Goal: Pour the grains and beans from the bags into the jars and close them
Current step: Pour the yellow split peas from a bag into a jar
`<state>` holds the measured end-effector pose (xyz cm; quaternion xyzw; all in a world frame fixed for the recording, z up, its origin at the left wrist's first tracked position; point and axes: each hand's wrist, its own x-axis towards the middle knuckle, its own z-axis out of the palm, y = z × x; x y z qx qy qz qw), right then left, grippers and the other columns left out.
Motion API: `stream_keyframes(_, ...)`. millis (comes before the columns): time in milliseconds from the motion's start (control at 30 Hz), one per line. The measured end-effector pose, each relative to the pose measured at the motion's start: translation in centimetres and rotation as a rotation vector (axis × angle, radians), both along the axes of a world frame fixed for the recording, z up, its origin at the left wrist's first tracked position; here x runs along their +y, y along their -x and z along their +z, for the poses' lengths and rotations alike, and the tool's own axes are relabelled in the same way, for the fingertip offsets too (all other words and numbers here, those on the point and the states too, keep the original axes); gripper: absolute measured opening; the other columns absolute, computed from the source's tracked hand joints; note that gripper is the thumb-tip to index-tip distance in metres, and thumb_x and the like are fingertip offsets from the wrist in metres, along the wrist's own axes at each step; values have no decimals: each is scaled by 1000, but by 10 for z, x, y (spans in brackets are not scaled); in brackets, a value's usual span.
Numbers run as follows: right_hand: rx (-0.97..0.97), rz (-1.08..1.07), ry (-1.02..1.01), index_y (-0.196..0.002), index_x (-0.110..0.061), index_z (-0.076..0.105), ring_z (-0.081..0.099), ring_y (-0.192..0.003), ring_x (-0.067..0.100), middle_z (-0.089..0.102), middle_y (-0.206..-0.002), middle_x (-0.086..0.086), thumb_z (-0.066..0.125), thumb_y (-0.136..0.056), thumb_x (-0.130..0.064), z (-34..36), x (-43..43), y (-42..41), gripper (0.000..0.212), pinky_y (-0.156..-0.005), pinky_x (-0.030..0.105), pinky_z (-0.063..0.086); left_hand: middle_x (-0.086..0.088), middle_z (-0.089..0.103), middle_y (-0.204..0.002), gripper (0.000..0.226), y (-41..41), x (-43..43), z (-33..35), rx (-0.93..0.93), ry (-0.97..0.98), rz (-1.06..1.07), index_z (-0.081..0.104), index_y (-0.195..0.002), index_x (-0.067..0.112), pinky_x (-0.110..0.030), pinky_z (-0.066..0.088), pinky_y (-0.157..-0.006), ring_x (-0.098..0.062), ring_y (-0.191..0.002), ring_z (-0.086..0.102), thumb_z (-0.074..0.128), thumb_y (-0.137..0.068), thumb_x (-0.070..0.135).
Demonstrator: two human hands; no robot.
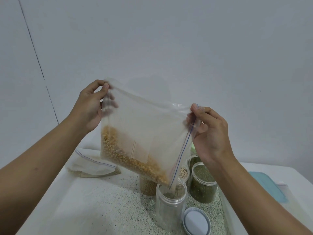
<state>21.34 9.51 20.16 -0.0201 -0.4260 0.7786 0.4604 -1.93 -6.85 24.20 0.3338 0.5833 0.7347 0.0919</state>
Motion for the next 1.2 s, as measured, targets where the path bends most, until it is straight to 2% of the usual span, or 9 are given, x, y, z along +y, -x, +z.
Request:
stream_keyframes(200, -1, 4, 18, -75, -4, 61, 59, -60, 14, 60, -77, 4, 69, -81, -2, -1, -2, -3, 11, -66, 27, 50, 2, 60, -75, 32, -4, -1, 1, 10, 11, 14, 66, -77, 30, -32, 42, -64, -21, -63, 66, 53, -106, 28)
stream_keyframes(400, -4, 22, 50, -74, -5, 60, 59, -61, 13, 60, -77, 3, 71, -78, -3, -2, -3, -6, 12, -64, 24, 51, 1, 60, -74, 22, -6, -2, -1, 14, 15, 25, 64, -85, 26, -34, 42, -65, -21, -62, 66, 55, -105, 29)
stream_keyframes(1200, -34, -14, 49, -76, -5, 62, 58, -62, 13, 61, -75, 3, 70, -84, -2, -3, -2, -1, 11, -67, 28, 51, 2, 59, -73, 27, -3, -4, -3, -9, 20, 14, 65, -81, 27, -33, 41, -65, -22, -62, 64, 54, -106, 28)
